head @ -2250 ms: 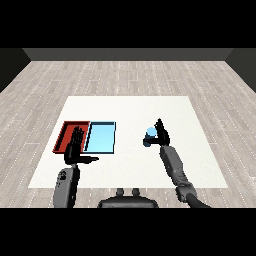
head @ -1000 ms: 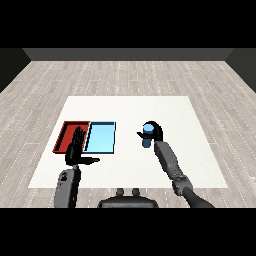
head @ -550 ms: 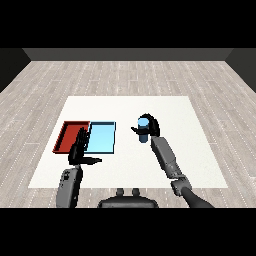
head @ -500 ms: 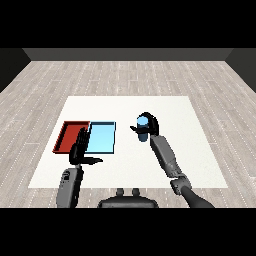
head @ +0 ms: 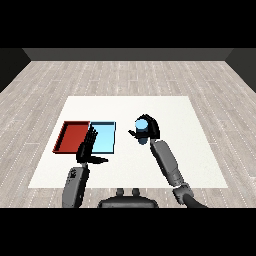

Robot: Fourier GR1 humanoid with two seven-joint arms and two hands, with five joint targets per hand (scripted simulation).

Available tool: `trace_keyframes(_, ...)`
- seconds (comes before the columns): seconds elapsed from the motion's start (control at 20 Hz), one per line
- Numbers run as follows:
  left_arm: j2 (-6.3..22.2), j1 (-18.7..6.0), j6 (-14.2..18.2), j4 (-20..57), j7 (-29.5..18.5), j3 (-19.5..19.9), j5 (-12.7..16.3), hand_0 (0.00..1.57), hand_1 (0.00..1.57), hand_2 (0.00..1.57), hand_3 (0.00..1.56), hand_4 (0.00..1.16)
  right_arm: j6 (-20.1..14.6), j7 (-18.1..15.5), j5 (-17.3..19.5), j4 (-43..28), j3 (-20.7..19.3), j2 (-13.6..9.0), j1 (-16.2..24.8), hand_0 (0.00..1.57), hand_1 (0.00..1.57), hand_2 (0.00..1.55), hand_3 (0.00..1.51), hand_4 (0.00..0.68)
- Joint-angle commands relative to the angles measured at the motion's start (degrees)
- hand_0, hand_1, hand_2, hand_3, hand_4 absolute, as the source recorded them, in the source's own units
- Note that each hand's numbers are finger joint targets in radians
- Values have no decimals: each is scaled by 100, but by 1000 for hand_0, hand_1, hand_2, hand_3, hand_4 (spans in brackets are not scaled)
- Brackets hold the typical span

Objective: Pick the blue can and put it in the blue box

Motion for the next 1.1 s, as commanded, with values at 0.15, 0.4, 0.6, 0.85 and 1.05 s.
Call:
trace_keyframes(0.15, -48, -218, 364, 27, 391, -655, 320, 0, 0, 0, 0, 0, -174, 465, 57, -1112, 404, 30, 671, 1493, 1493, 1468, 1443, 631)
trace_keyframes(0.4, -49, -480, 819, -22, 790, -1156, 374, 0, 0, 0, 0, 0, -66, 740, 209, -2002, 575, -9, 1320, 1437, 1437, 1462, 1435, 620)
trace_keyframes(0.6, -49, -616, 1100, 427, 648, -1377, 273, 0, 0, 0, 0, 0, 329, 145, 94, -891, 300, 30, 734, 1450, 1450, 1467, 1435, 615)
trace_keyframes(0.85, -49, -1033, 1647, 852, 504, -1692, 211, 0, 0, 0, 0, 0, 322, 35, 126, -438, 246, 31, 255, 1442, 1442, 1451, 1432, 606)
trace_keyframes(1.05, -49, -1441, 1684, 1342, 410, -1745, 116, 0, 0, 0, 0, 0, 6, 344, 169, -1349, 841, 32, 743, 1433, 1433, 1455, 1424, 617)
